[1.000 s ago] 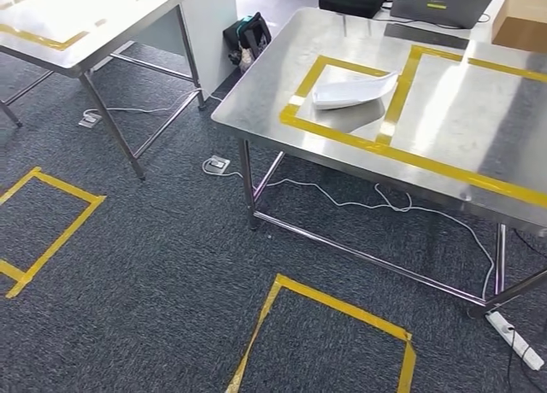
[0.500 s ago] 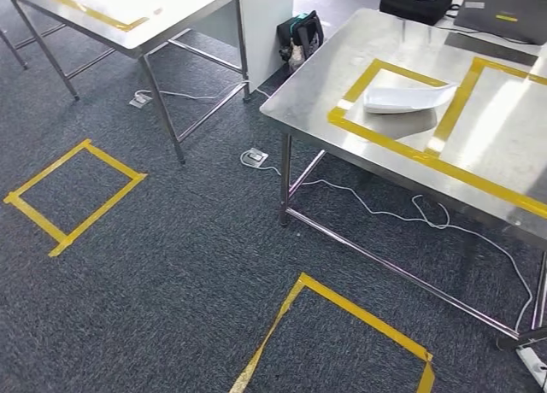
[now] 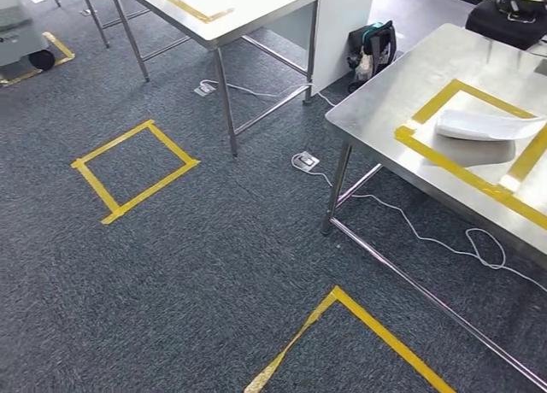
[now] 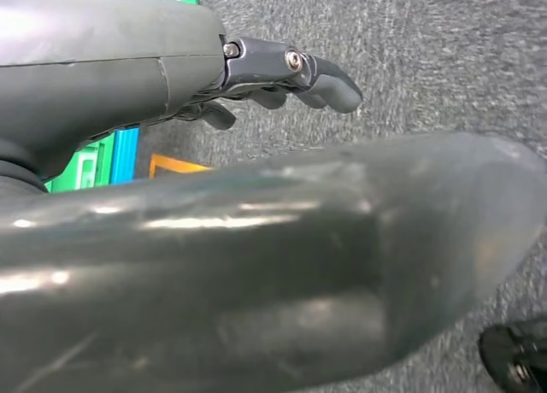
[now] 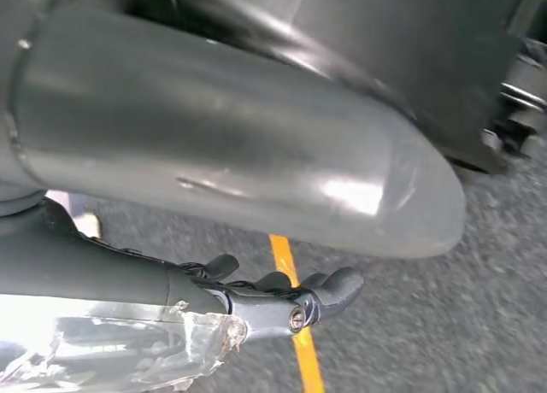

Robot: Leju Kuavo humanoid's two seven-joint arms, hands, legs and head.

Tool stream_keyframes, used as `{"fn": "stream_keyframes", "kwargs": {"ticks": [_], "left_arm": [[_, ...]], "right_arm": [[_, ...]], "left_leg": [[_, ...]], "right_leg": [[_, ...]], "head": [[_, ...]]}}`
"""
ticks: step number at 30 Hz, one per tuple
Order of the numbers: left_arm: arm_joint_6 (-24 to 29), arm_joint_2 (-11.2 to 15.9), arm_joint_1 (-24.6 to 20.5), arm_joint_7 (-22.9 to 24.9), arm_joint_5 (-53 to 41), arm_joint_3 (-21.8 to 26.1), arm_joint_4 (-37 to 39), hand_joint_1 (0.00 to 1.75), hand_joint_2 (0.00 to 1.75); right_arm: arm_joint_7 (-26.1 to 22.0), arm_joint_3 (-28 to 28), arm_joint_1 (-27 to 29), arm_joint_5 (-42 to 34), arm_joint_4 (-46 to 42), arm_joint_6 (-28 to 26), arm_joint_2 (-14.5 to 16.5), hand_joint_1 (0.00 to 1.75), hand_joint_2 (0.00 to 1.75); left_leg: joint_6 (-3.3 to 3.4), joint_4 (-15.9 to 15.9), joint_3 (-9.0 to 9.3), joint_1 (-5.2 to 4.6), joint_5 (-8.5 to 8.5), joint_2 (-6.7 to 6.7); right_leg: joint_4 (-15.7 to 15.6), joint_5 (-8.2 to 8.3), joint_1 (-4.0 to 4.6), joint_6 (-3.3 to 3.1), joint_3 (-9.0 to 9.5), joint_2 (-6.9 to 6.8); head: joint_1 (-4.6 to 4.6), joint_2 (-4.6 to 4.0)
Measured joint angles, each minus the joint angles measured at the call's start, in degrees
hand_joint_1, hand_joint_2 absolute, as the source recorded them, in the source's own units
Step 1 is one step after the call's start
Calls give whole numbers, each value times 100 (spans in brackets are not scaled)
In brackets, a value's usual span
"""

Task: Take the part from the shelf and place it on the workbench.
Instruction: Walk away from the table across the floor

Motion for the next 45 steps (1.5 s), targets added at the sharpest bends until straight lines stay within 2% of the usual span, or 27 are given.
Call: {"fn": "stream_keyframes", "kwargs": {"ticks": [2, 3, 5, 7, 9, 11, 13, 15, 16, 17, 18, 20, 22, 24, 25, 26, 29, 31, 32, 33, 35, 37, 39, 40, 42, 43, 45], "left_arm": [[13, -65, -3, 31, -111, -50, 1, 0, 0], [19, -103, 0, 47, -149, -75, 1, 0, 0], [27, -188, -21, 73, -186, -122, 1, 0, 0], [28, -266, -74, 80, -203, -157, 0, 0, 0], [19, -326, -102, 80, -231, -184, 0, 0, 0], [11, -367, -98, 80, -249, -203, 0, 0, 0], [10, -396, -111, 80, -252, -213, 0, 0, 0], [5, -421, -148, 77, -252, -216, 0, 0, 0], [0, -432, -157, 74, -250, -216, 0, 0, 0], [-5, -440, -156, 71, -249, -216, 0, 0, 0], [-9, -446, -142, 69, -246, -216, 0, 0, 0], [-15, -449, -126, 68, -243, -215, 0, 0, 0], [-24, -454, -135, 56, -227, -214, 0, 0, 0], [-46, -445, -136, 15, -175, -209, 0, 0, 0], [-64, -431, -126, -13, -136, -199, 0, 0, 0], [-84, -412, -113, -37, -96, -183, 0, 0, 0], [-133, -356, -95, -62, -17, -130, 0, 0, 0], [-148, -326, -90, -64, -6, -109, 0, 0, 0], [-152, -311, -78, -65, -3, -99, 0, 0, 0], [-157, -300, -63, -66, 7, -86, 1, 0, 0], [-168, -285, -42, -61, 37, -50, 1, 0, 0], [-175, -276, -55, -62, 60, -19, 1, 0, 0], [-175, -266, -69, -83, 70, 3, 0, 0, 0], [-175, -257, -65, -99, 74, 14, 0, 0, 0], [-175, -236, -48, -132, 74, 36, 0, 0, 0], [-175, -227, -47, -145, 72, 43, 0, 0, 0], [-174, -218, -81, -161, 63, 57, 0, 0, 0]], "right_arm": [[29, -7, -18, -17, 0, 72, 1, 0, 0], [45, -11, -25, -21, 0, 104, 1, 0, 0], [65, -19, -28, -17, 0, 141, 3, 0, 0], [76, -23, -12, -7, 0, 136, 4, 0, 0], [85, -29, -6, 0, 0, 116, 5, 0, 0], [91, -33, -20, 5, 0, 104, 10, 0, 0], [103, -33, -36, 13, -1, 87, 17, 0, 0], [126, -33, -44, 34, -2, 58, 22, 0, 0], [136, -33, -49, 46, -2, 48, 23, 0, 0], [142, -33, -57, 55, -2, 42, 26, 0, 0], [145, -33, -66, 60, -3, 40, 31, 0, 0], [147, -32, -72, 65, -4, 39, 43, 0, 0], [155, -31, -61, 83, -4, 42, 48, 0, 0], [167, -27, -49, 139, -4, 64, 48, 0, 0], [169, -19, -48, 176, -4, 83, 48, 0, 0], [163, -7, -49, 209, -4, 100, 48, 0, 0], [142, 27, -59, 260, -4, 118, 48, 0, 0], [138, 44, -68, 269, -4, 116, 48, 0, 0], [136, 51, -74, 272, -5, 114, 49, 0, 0], [133, 57, -79, 276, -5, 112, 50, 0, 0], [124, 71, -76, 292, -7, 99, 56, 0, 0], [119, 86, -63, 311, -6, 89, 62, 0, 0], [122, 94, -58, 325, -5, 93, 63, 0, 0], [128, 98, -61, 331, -5, 107, 63, 0, 0], [151, 112, -71, 351, -6, 154, 63, 0, 0], [164, 124, -74, 361, -7, 176, 63, 0, 0], [181, 145, -74, 374, -7, 195, 63, 0, 0]], "left_leg": [[-73, -9, -38, 24, 35, -115], [-102, 15, -61, 24, 20, -67], [-152, 339, -227, 9, -198, 231], [-190, 1078, -578, 4, -599, 563], [-221, 1620, -820, 25, -774, 655], [-234, 1386, -660, 48, -558, 715], [-235, 624, -218, 47, -241, 1008], [-169, 124, 53, 27, -133, 1243], [-128, 49, 75, 13, -151, 1251], [-71, 48, 64, 9, -153, 1153], [-37, 39, 60, 12, -148, 1078], [40, 25, 57, 26, -116, 926], [100, 22, 36, 26, -94, 771], [125, 24, 20, 14, -84, 592], [125, 25, 19, 10, -80, 500], [119, 27, 22, 8, -74, 406], [65, 39, 16, -1, -54, 162], [-5, 37, -12, 2, -33, 42], [-45, 25, -28, 15, -15, -18], [-75, 27, -43, 27, -7, -6], [-125, 227, -149, 18, -146, 248], [-169, 847, -441, 7, -512, 568], [-211, 1517, -762, 24, -782, 647], [-226, 1635, -818, 35, -770, 659], [-248, 1210, -592, 58, -450, 745], [-255, 830, -381, 63, -261, 899], [-218, 227, -67, 51, -87, 1156]], "right_leg": [[-19, 10, 17, -55, 29, -88], [-30, 29, 17, -94, 46, -155], [-60, 69, 3, -158, 58, -319], [-66, 76, 11, -181, 47, -511], [-65, 72, 16, -185, 35, -712], [-64, 66, 12, -176, 38, -876], [-53, 40, 30, -133, 56, -1006], [-41, 0, 74, -62, 56, -1138], [-42, -19, 92, -29, 61, -1208], [-52, -31, 90, -1, 88, -1287], [-43, -58, 76, 30, 111, -1289], [218, -267, 43, 80, 39, -1024], [931, -661, 30, 96, -293, -652], [1574, -878, 35, 83, -633, -535], [1616, -819, 36, 69, -681, -519], [1414, -648, 35, 53, -611, -496], [288, -88, 11, 9, -123, -151], [28, -14, 18, -27, -15, -39], [21, 3, 26, -58, 1, -108], [4, 23, 31, -95, 18, -171], [-45, 72, 24, -168, 55, -312], [-67, 90, 27, -206, 58, -471], [-66, 82, 32, -219, 53, -649], [-65, 74, 32, -219, 53, -735], [-64, 51, 26, -196, 70, -884], [-61, 34, 32, -171, 85, -948], [-34, -26, 68, -103, 84, -1069]], "head": [[-1, 0], [-4, 0], [-38, 0], [-72, 0], [-74, 0], [-76, 0], [-85, 0], [-80, 0], [-72, 0], [-58, 0], [-47, 0], [-23, 0], [10, 0], [23, 0], [27, 0], [27, 0], [26, 0], [20, 0], [17, 0], [19, 0], [-3, 0], [-29, 0], [-33, 0], [-33, 0], [-33, 0], [-36, 0], [-35, 0]]}}
